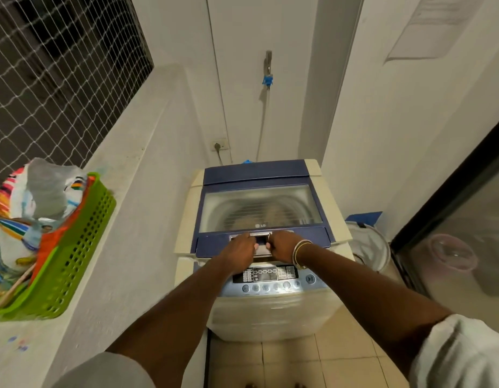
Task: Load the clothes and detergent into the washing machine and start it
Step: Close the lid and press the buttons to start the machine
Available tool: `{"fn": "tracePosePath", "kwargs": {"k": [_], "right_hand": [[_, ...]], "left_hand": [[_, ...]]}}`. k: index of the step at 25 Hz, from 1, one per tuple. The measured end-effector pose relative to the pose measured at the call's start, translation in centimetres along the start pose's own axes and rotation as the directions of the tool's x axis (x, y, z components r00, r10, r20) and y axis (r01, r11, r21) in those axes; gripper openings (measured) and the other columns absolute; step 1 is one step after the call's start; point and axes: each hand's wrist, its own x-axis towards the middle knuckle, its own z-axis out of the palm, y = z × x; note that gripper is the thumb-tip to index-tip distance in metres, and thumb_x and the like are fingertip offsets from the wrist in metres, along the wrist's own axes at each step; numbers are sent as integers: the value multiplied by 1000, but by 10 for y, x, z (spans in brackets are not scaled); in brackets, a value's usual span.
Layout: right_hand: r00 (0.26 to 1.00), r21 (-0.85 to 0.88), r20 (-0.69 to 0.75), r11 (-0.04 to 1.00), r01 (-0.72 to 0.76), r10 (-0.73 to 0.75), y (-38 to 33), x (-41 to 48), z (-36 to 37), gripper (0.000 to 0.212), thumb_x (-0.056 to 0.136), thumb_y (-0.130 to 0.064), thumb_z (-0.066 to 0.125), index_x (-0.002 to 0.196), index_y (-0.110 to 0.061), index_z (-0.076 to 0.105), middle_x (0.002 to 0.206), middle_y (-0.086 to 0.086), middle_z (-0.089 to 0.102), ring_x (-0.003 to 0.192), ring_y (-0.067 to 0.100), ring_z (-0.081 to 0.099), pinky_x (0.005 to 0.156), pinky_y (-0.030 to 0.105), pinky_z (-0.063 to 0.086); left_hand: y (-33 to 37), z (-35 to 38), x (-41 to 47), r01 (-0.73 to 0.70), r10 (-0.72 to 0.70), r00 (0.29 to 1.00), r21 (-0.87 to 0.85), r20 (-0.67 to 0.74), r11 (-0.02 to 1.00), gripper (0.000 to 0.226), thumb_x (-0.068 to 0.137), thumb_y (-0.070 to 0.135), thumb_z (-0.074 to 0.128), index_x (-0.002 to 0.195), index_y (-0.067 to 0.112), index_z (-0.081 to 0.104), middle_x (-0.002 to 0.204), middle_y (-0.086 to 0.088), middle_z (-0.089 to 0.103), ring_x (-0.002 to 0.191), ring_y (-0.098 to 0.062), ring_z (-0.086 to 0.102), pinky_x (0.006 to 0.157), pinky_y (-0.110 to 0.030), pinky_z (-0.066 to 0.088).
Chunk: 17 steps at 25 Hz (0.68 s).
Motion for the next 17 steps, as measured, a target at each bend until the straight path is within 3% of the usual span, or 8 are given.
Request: {"fn": "tracePosePath", "kwargs": {"k": [2,5,11,15,17], "right_hand": [[1000,-5,8,1000,-11,11,2,-1,8,11,90,-20,52,79,-21,56,90,6,65,81,24,60,72,28,41],[1000,3,8,1000,-23,23,5,-4,18,13,84,-14,57,75,-23,52,83,-2,56,78,21,56,72,29,43],[1000,-13,-15,1000,-22,22,7,-16,27,20,81,-12,59,99,-17,66,98,5,66,89,26,64,73,32,51],[988,-60,-155,998,-4,-5,2,-30,30,25,84,-17,57,107,-18,66,106,6,65,99,26,61,78,34,51],[969,-79,-249,997,-8,-12,-2,-38,32,29,92,-24,53,117,-15,62,116,8,62,108,28,57,84,34,47]], "left_hand": [[-2,10,-1,16,-16,1000,-38,11,999,19,92,1,53,108,4,61,115,-14,57,101,-28,59,84,-34,44],[-3,21,-6,12,-12,1000,-53,6,998,19,91,-1,52,106,6,62,113,-12,57,98,-27,59,84,-37,47],[-4,31,-19,4,-2,1000,-110,18,994,21,89,0,52,104,13,60,111,-7,54,95,-23,57,82,-35,47],[-7,24,-37,-26,18,998,-141,-61,990,20,92,5,47,105,16,58,109,-4,57,97,-23,57,82,-35,47],[-8,22,-47,-56,36,989,-132,-145,990,25,97,12,45,118,15,57,118,-4,59,105,-22,56,90,-36,47]]}}
